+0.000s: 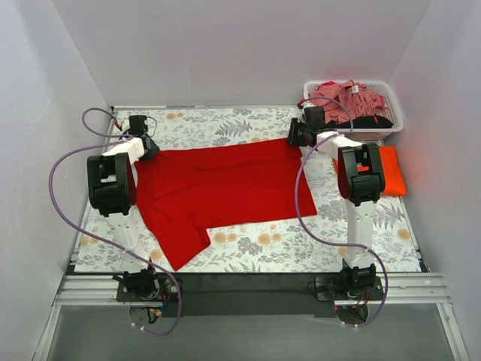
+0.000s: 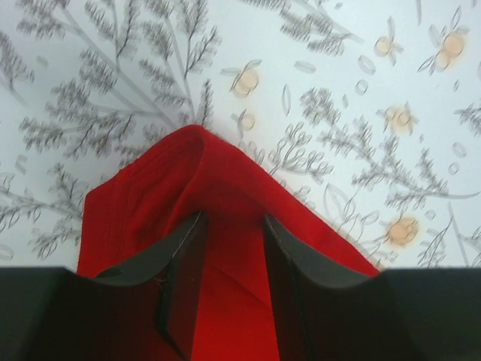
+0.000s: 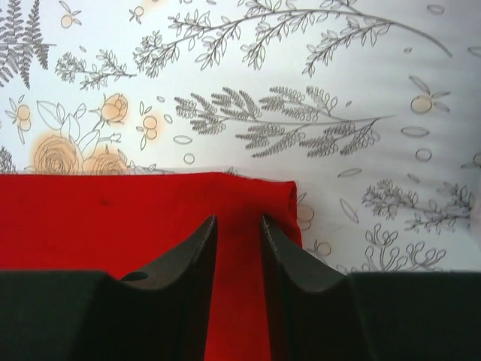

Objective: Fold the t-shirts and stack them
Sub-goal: Fold the tshirt

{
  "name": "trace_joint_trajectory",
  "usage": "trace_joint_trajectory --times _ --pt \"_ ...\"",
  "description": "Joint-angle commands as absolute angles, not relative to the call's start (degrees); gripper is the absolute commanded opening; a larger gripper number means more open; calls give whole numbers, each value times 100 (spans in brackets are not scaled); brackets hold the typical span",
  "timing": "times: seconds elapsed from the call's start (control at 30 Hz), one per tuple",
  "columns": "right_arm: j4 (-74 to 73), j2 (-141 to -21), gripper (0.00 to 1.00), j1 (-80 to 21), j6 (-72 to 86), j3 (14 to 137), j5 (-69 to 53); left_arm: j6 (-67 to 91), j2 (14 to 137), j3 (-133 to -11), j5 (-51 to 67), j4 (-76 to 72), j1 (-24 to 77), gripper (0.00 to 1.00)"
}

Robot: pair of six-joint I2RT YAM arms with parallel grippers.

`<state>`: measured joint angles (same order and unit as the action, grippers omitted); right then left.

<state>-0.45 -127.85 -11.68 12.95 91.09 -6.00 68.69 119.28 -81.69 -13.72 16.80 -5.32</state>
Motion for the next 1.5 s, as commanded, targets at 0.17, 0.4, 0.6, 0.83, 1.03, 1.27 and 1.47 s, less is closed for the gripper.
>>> trace_joint_trajectory --times 0.17,0.4,0.6,0.83,1.03,1.27,1.47 --pt "-545 -13245 37 -1072 976 10202 -281 6996 12569 -8999 -993 2294 -598 43" --pt "-606 -12438 52 -1134 765 10293 -641 7022 11570 -9264 -835 2399 -598 66" --pt "-756 -11032 61 -1318 747 9222 -335 7146 10118 -8465 -1247 2845 -598 78" --pt "-1212 -9476 68 -1476 826 7463 174 7611 8088 -6620 -1819 3840 -598 74" --pt "-1591 -8421 69 -1678 1151 6427 132 8120 6778 -4977 -1793 4175 -598 68" --pt "-1600 -7894 69 -2004 1178 5275 -228 8367 6881 -4158 -1293 3930 -598 64" --pt "-1556 -7647 68 -2013 1160 4817 -167 8341 7215 -4052 -1160 3718 -598 58"
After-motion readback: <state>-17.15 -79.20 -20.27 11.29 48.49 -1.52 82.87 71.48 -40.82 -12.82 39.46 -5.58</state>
